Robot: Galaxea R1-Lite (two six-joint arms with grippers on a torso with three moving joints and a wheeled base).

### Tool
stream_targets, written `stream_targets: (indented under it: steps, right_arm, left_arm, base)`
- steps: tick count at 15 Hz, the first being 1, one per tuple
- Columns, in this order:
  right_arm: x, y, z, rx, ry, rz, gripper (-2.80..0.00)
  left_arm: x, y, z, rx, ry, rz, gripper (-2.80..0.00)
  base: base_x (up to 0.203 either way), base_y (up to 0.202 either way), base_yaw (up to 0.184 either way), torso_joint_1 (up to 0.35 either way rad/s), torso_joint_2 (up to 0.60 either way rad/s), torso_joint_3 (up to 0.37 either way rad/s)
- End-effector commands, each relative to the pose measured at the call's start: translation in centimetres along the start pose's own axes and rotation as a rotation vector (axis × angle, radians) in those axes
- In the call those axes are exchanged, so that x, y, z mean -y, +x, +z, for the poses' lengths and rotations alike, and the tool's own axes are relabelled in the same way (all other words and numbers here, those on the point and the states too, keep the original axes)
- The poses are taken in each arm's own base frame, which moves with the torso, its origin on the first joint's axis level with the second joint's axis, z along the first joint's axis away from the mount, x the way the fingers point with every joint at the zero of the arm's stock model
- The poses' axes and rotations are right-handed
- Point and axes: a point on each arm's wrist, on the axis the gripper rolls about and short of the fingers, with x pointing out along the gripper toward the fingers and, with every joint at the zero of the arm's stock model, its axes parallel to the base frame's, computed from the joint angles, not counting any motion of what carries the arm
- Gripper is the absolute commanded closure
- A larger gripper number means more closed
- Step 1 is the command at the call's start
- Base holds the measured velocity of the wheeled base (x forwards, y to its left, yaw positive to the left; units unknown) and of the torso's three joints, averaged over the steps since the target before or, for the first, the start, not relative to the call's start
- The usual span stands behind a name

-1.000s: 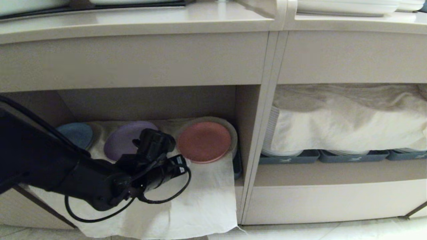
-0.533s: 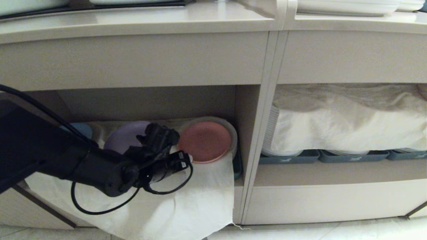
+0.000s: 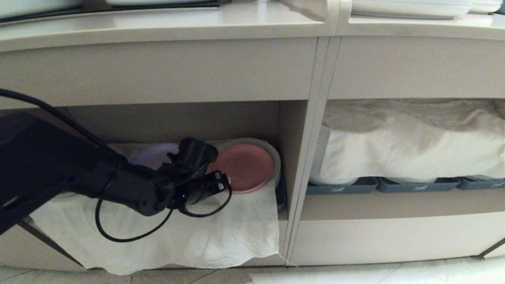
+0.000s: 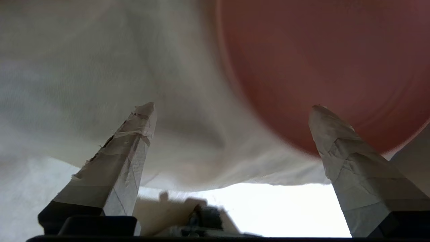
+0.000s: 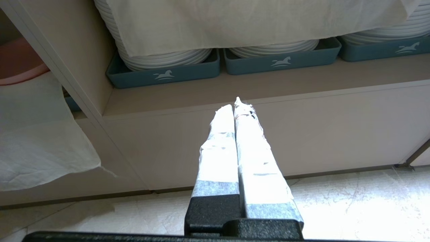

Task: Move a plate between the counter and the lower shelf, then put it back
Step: Pick up the plate in the cupboard

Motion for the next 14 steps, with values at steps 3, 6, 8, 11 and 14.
stream_targets:
  steps: [3, 6, 8, 11, 14]
  right_arm:
    - [0.0, 0.0, 0.0, 0.000, 0.001, 0.000, 0.00]
    - [0.0, 0.0, 0.0, 0.000, 0.001, 0.000, 0.00]
    - [0.0, 0.0, 0.0, 0.000, 0.001, 0.000, 0.00]
    - [0.0, 0.0, 0.0, 0.000, 0.001, 0.000, 0.00]
    - [0.0, 0.0, 0.0, 0.000, 0.001, 0.000, 0.00]
  left_arm:
    - [0.5, 1.0, 0.1, 0.002, -0.005, 0.001, -2.80]
    - [0.4, 1.7, -0.1, -0.008, -0.002, 0.011, -2.80]
    - [0.6, 2.1, 0.0, -0.003, -0.003, 0.008, -2.80]
    - [1.0, 2.6, 0.4, 0.007, -0.007, 0.003, -2.80]
    - [1.3, 2.9, 0.8, -0.018, -0.001, 0.027, -2.80]
  base:
    - [0.000, 0.000, 0.000, 0.000, 0.00, 0.000]
    - [0.000, 0.000, 0.000, 0.000, 0.00, 0.000]
    - [0.000, 0.000, 0.000, 0.000, 0.00, 0.000]
    - [0.000, 0.000, 0.000, 0.000, 0.00, 0.000]
    - [0.000, 0.000, 0.000, 0.000, 0.00, 0.000]
